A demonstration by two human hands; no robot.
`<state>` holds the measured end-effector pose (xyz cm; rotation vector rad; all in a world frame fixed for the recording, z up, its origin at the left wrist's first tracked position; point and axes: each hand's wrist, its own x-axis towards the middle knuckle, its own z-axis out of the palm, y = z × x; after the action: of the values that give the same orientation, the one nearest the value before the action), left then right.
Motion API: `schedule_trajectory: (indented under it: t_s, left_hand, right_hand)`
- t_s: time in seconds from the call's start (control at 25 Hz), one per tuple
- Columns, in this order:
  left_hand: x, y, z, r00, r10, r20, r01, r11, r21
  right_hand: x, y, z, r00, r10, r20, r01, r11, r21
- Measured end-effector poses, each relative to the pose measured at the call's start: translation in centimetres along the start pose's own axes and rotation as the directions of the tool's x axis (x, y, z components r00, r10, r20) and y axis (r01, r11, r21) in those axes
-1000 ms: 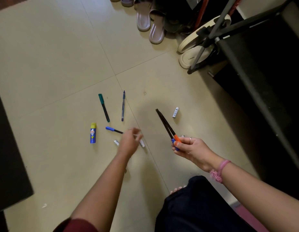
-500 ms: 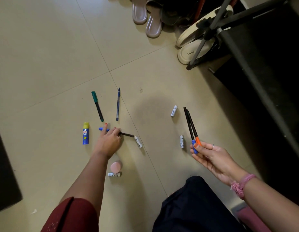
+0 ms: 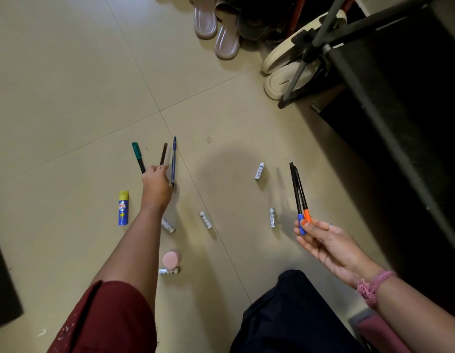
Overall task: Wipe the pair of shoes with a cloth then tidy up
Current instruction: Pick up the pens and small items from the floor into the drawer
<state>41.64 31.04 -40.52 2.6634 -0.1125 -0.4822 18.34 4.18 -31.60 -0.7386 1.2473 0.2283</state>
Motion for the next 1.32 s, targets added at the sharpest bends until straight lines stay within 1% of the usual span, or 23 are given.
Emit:
schedule_trajectory:
  t_s: [0.08,0.16,0.24,0.32,0.44,0.52,0.6,0.64,0.68,0.72,0.76,0.8,0.84,0.88,0.92,0.96,1.04,1.16,1.24,1.32]
  left_hand:
    - [0.7,1.1,0.8,0.993,-0.096,0.066,0.096,0.995,0.015]
    - [1.3,1.2,1.8,0.985,-0.155,0.078,0.153,0.988,0.023]
    - [1.7,0.8,2.5,0.983,-0.168,0.075,0.163,0.984,0.072]
    - [1.9,0.3,2.9,0.988,-0.151,0.04,0.146,0.985,0.091]
    - [1.6,0.0,3.3,0.986,-0.168,-0.018,0.169,0.985,0.035]
    - [1.3,-0.2,3.3,0.983,-0.185,0.006,0.184,0.983,0.009]
    - [0.3,0.3,2.5,0.976,-0.213,0.049,0.217,0.97,-0.108]
    - [-0.5,1.1,2.1,0.967,-0.242,0.082,0.254,0.943,-0.216]
    - [-1.7,2.2,1.6,0.957,-0.255,0.141,0.289,0.892,-0.348]
    - [-3.1,3.5,1.1,0.942,-0.256,0.219,0.332,0.811,-0.482]
    - [-4.7,4.9,0.6,0.917,-0.249,0.31,0.394,0.682,-0.617]
    - [-6.5,6.3,0.1,0.881,-0.231,0.414,0.472,0.51,-0.719]
    - [-8.1,7.5,-0.2,0.842,-0.194,0.504,0.539,0.356,-0.764]
    - [-9.5,8.6,-0.4,0.81,-0.146,0.568,0.585,0.245,-0.773]
    - [-10.8,9.5,-0.5,0.784,-0.1,0.613,0.62,0.189,-0.762]
    - [-11.8,10.3,-0.6,0.764,-0.054,0.643,0.643,0.159,-0.749]
    - [-13.4,11.7,-0.5,0.766,-0.003,0.643,0.636,0.15,-0.757]
    - [-14.7,13.1,-0.1,0.816,-0.039,0.577,0.571,0.207,-0.794]
    - [-15.1,13.9,0.3,0.815,-0.052,0.577,0.574,0.206,-0.793]
    - [-15.3,14.4,0.7,0.809,-0.019,0.587,0.576,0.224,-0.786]
  right_hand:
    - [0.2,0.4,-0.2,1.0,0.009,-0.001,-0.009,1.0,0.004]
    - [0.2,0.7,-0.3,1.0,0.021,0.001,-0.021,1.0,-0.005]
    - [0.2,0.9,-0.3,1.0,0.024,0.003,-0.024,1.0,-0.018]
    - [0.3,0.9,-0.2,1.0,0.024,0.007,-0.023,0.999,-0.023]
    - [0.7,0.8,0.1,0.999,0.029,0.015,-0.029,0.999,-0.032]
    - [0.8,0.7,0.6,0.999,0.037,0.031,-0.036,0.998,-0.042]
    - [0.7,0.5,1.3,0.998,0.038,0.058,-0.035,0.998,-0.052]
    - [0.6,0.4,1.7,0.997,0.036,0.071,-0.032,0.998,-0.061]
    - [0.5,0.3,2.2,0.996,0.035,0.083,-0.029,0.997,-0.071]
    - [0.4,0.2,2.7,0.995,0.032,0.092,-0.025,0.996,-0.082]
    - [0.3,0.2,3.3,0.995,0.03,0.099,-0.02,0.995,-0.098]
    - [0.0,0.2,3.9,0.994,0.026,0.107,-0.014,0.993,-0.118]
    - [-0.2,0.3,4.4,0.993,0.026,0.114,-0.009,0.989,-0.145]
    - [-0.5,0.4,4.9,0.992,0.03,0.122,-0.008,0.985,-0.173]
    - [-0.8,0.5,5.3,0.99,0.036,0.135,-0.009,0.981,-0.194]
    - [-1.1,0.7,5.5,0.988,0.044,0.151,-0.012,0.979,-0.201]
    - [-1.5,1.0,5.8,0.982,0.06,0.177,-0.026,0.981,-0.193]
    - [-2.0,1.1,5.6,0.979,0.075,0.188,-0.038,0.981,-0.19]
    - [-2.1,1.1,5.3,0.975,0.077,0.207,-0.036,0.98,-0.195]
    - [-2.2,1.1,4.9,0.97,0.072,0.233,-0.024,0.978,-0.206]
